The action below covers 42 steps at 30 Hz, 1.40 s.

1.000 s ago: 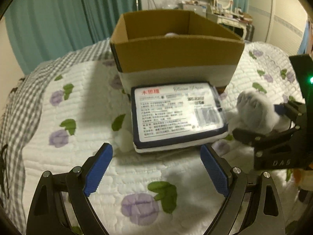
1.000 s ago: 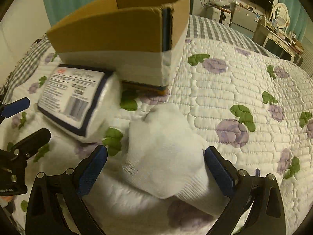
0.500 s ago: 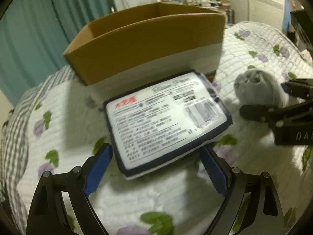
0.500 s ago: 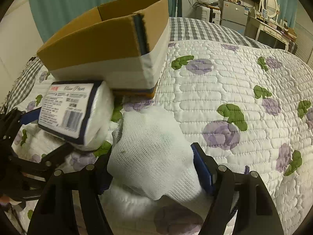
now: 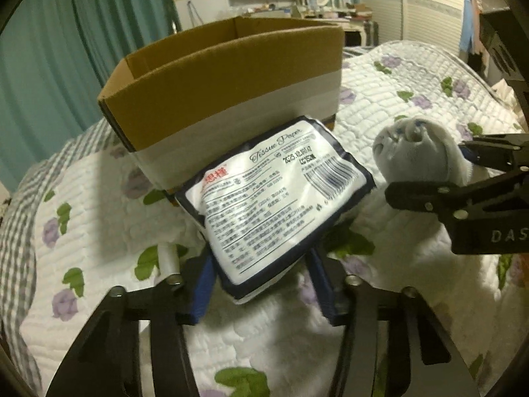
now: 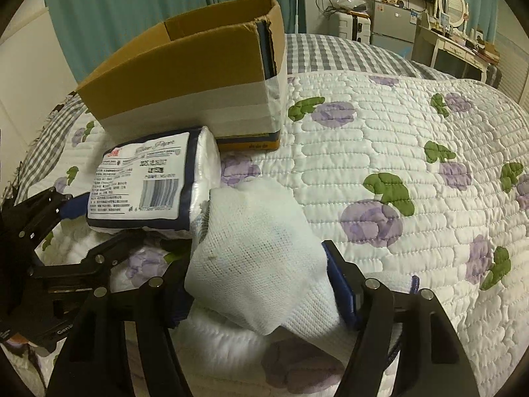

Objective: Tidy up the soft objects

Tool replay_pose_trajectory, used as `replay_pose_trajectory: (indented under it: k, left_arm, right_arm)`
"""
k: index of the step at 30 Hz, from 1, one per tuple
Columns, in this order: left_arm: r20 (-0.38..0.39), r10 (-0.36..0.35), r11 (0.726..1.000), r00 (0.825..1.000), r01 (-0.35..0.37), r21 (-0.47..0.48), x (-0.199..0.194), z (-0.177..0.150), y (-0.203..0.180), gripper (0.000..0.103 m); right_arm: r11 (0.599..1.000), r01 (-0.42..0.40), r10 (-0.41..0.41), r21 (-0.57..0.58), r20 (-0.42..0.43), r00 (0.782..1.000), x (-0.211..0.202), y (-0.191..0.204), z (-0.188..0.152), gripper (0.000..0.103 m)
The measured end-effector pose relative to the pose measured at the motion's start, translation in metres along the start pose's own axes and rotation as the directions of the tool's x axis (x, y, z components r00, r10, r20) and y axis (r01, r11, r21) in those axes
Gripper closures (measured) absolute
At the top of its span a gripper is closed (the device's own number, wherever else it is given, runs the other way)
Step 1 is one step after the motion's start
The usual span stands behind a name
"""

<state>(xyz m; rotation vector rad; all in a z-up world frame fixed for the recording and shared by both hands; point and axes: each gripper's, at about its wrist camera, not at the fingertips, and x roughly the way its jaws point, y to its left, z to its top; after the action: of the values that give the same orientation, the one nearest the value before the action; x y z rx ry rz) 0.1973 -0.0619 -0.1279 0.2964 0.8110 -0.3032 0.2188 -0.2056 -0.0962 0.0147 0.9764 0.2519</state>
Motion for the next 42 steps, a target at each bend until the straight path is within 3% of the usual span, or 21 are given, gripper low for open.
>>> replay_pose_trajectory:
  k: [8,15,22,29,36,42]
  left_arm:
    - [0.058,-0.009,0.999,0.998,0.011,-0.036,-0.051,-0.003,-0.001,0.067]
    - [0.118,0.009,1.0,0.993,-0.009,-0.002,-0.101,-0.003,-0.005,0.071]
    - [0.141,0.018,1.0,0.99,-0.017,-0.006,-0.14,0.004,0.001,0.076]
    - [0.101,0.034,0.999,0.994,-0.034,-0.005,-0.152,0.018,0.006,0.078]
    - [0.134,0.092,0.996,0.987,-0.093,0.005,-0.161,0.067,0.019,0.078]
    - [0.247,0.14,0.989,0.959,-0.146,0.006,-0.166,0.133,0.035,0.081]
  right_arm:
    - [1.0,-0.01,0.009,0.015,0.042,0.999,-0.028,0.006,-0.008,0.04]
    - [1.0,-0.001,0.002,-0.013,0.111,0.994,-0.076,0.023,-0.009,0.041]
    - [0.999,-0.005,0.013,-0.044,0.186,0.982,-0.131,0.044,-0.006,0.041]
    - [0.998,-0.012,0.027,-0.064,0.243,0.97,-0.17,0.054,-0.003,0.041]
    - [0.997,-0.017,0.037,-0.075,0.263,0.964,-0.177,0.051,0.018,0.041]
    - [0.995,0.003,0.026,-0.098,0.296,0.955,-0.176,0.048,0.068,0.041]
